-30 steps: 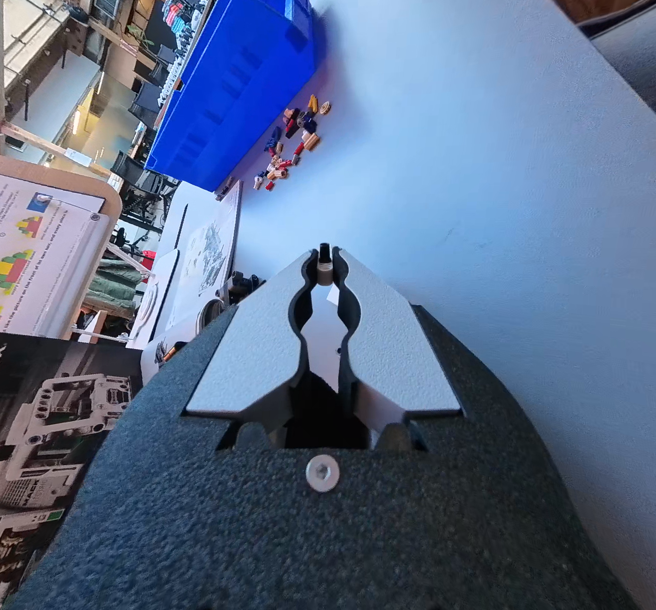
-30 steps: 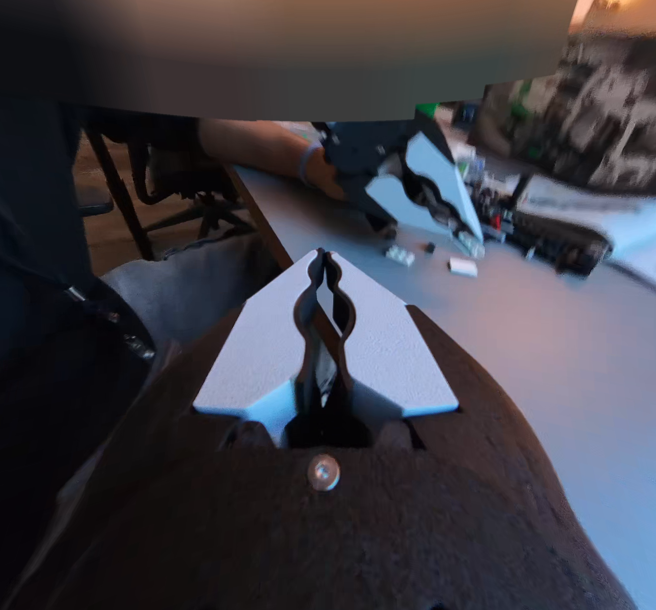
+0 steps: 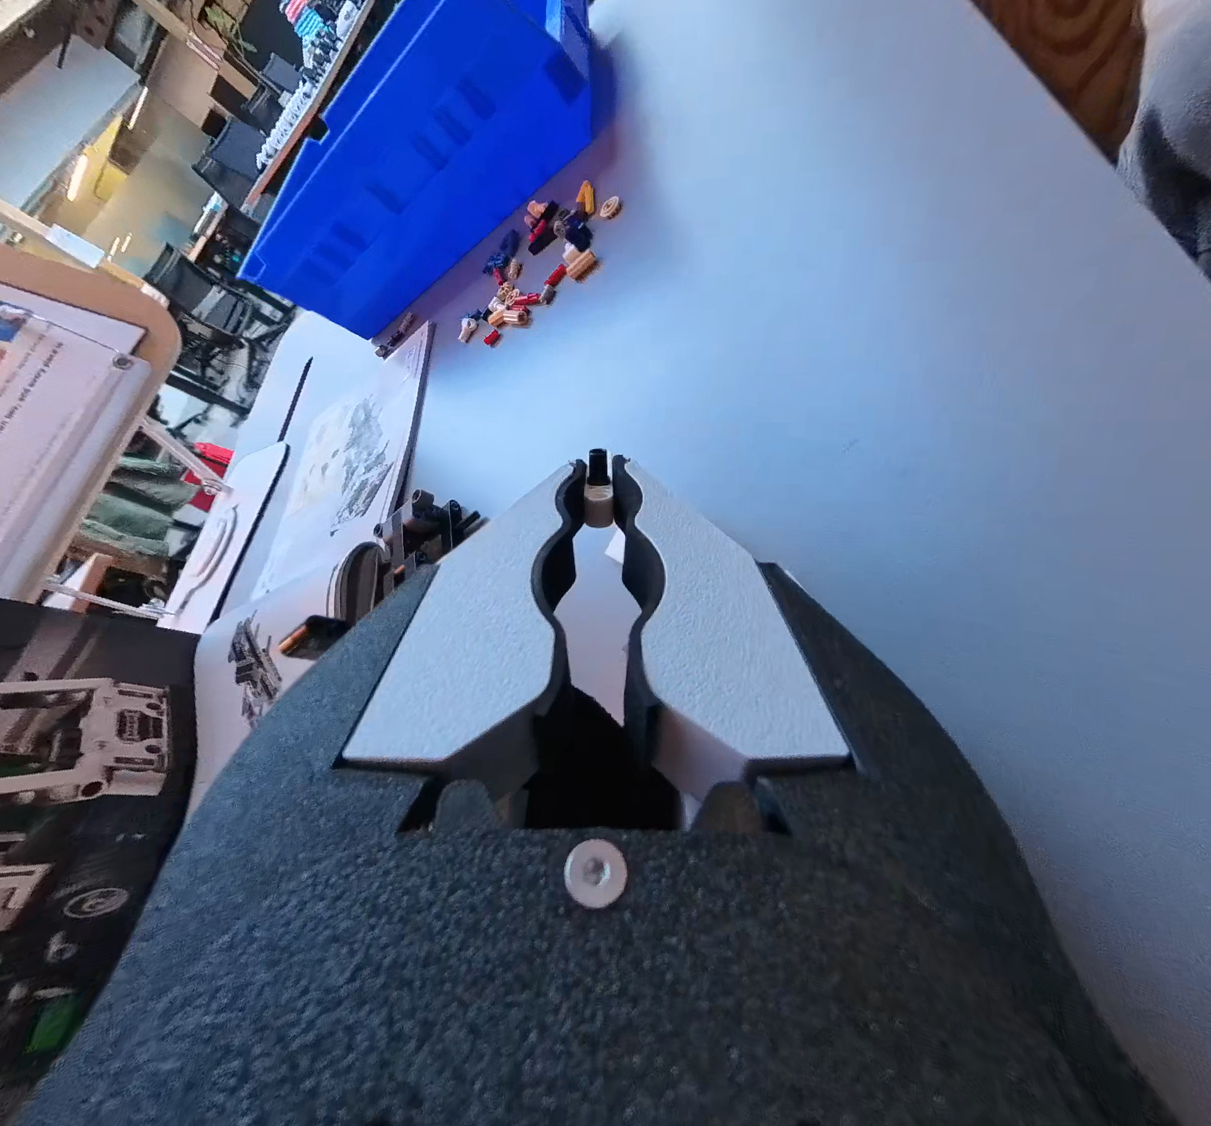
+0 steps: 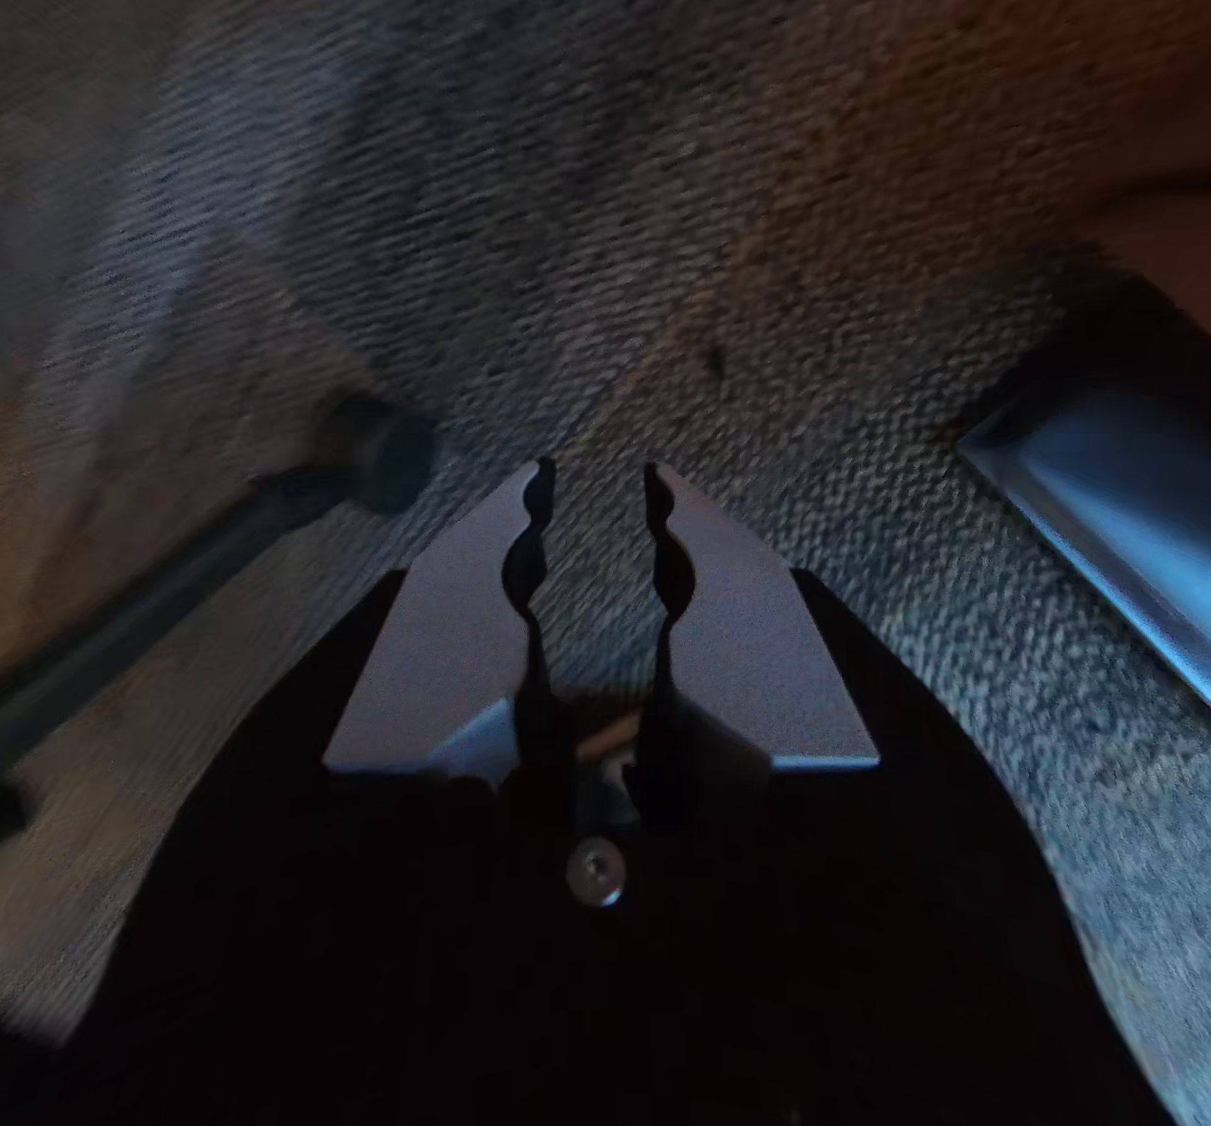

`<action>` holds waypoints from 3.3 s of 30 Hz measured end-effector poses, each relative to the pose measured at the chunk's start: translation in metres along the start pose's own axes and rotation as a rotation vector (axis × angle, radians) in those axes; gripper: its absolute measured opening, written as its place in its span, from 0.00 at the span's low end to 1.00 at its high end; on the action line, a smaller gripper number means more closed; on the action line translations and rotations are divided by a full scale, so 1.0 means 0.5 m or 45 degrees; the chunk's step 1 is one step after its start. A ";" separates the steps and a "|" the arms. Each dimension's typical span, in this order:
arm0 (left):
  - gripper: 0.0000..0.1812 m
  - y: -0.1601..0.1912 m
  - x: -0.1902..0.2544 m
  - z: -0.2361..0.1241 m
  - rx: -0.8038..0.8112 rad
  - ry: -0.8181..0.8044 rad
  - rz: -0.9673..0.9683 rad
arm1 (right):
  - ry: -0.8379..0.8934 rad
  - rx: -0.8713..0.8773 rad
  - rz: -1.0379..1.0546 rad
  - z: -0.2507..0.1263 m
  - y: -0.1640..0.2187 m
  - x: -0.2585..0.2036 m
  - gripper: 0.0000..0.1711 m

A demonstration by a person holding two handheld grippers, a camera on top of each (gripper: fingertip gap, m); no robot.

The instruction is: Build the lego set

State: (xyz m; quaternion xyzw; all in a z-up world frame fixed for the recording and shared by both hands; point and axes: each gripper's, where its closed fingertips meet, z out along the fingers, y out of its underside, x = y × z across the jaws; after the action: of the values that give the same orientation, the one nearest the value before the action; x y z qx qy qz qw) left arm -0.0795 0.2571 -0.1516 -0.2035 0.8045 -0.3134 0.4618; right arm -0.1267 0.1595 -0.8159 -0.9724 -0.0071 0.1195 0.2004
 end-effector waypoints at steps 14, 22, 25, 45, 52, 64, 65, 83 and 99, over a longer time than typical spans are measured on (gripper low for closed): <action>0.04 -0.025 0.014 0.013 0.034 -0.036 0.162 | 0.112 0.417 -0.046 0.202 0.010 0.120 0.10; 0.04 -0.020 0.016 0.020 0.010 -0.031 0.175 | 0.042 0.477 -0.147 0.230 0.002 0.120 0.05; 0.04 -0.016 0.020 0.023 -0.008 -0.031 0.201 | 0.063 0.476 -0.181 0.230 0.002 0.124 0.03; 0.04 -0.033 0.007 0.007 0.057 -0.065 0.160 | -0.063 0.352 -0.272 0.023 -0.021 0.037 0.02; 0.04 -0.053 0.017 -0.007 0.130 -0.025 0.118 | -0.315 0.275 -0.835 -0.458 -0.111 -0.245 0.02; 0.04 -0.093 0.086 -0.037 0.241 0.115 0.169 | 0.093 0.807 -0.567 -1.165 -0.431 -0.427 0.03; 0.03 -0.097 0.091 -0.038 0.252 0.130 0.165 | 0.126 0.770 -0.543 -1.178 -0.454 -0.398 0.03; 0.04 -0.167 0.009 -0.072 0.520 0.307 -0.641 | -0.530 1.595 -0.044 -1.312 -0.710 -0.301 0.02; 0.03 -0.146 -0.040 -0.078 0.638 0.461 -1.130 | -0.647 1.530 0.092 -1.282 -0.754 -0.293 0.02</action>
State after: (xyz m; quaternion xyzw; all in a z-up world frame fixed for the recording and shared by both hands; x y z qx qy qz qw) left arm -0.1007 0.2291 -0.0739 -0.3502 0.6085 -0.6906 0.1735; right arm -0.1052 0.2483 -0.0633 -0.6320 0.0464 0.3353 0.6971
